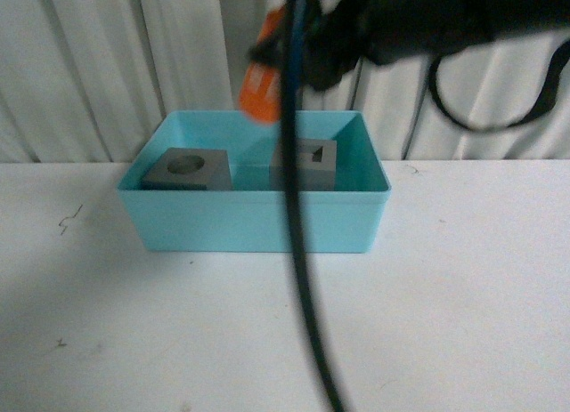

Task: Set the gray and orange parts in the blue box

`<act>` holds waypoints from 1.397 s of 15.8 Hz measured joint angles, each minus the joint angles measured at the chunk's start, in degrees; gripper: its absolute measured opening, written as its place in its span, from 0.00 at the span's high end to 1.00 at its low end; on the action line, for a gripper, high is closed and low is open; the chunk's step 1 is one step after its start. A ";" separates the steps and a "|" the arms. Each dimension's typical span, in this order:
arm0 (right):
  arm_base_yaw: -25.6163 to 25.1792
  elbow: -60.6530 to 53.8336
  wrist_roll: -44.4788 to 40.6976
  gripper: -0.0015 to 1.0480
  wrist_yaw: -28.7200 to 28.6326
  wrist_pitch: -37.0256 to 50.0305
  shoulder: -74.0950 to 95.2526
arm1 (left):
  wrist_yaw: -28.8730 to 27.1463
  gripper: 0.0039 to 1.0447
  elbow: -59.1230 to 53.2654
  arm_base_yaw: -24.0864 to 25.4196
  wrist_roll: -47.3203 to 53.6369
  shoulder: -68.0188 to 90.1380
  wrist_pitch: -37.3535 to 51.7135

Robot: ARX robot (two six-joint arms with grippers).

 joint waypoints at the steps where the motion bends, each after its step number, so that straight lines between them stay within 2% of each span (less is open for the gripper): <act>1: -4.68 8.57 4.66 0.54 6.97 0.74 4.11 | 0.02 0.06 0.00 0.00 0.00 0.00 0.00; 3: -4.15 18.49 7.63 0.54 9.92 -4.52 14.84 | 0.02 0.06 0.00 0.00 0.00 0.00 0.00; 6: 1.57 31.47 8.57 0.54 11.65 -9.57 22.73 | 0.00 0.06 0.00 0.00 0.00 0.00 0.00; 8: 4.00 35.63 8.57 0.55 12.28 -11.89 24.44 | 0.00 0.06 0.00 0.00 0.00 0.00 0.00; 11: 5.92 35.74 8.98 0.55 15.21 -14.73 27.89 | 0.02 0.06 0.00 0.00 0.00 -0.02 0.02; 15: 6.99 34.38 10.25 0.55 15.80 -17.11 30.01 | 0.02 0.06 -0.02 0.00 0.00 0.00 0.00; 22: 7.04 36.24 10.08 0.55 19.17 -20.24 34.60 | 0.00 0.06 0.00 0.00 0.00 0.00 0.00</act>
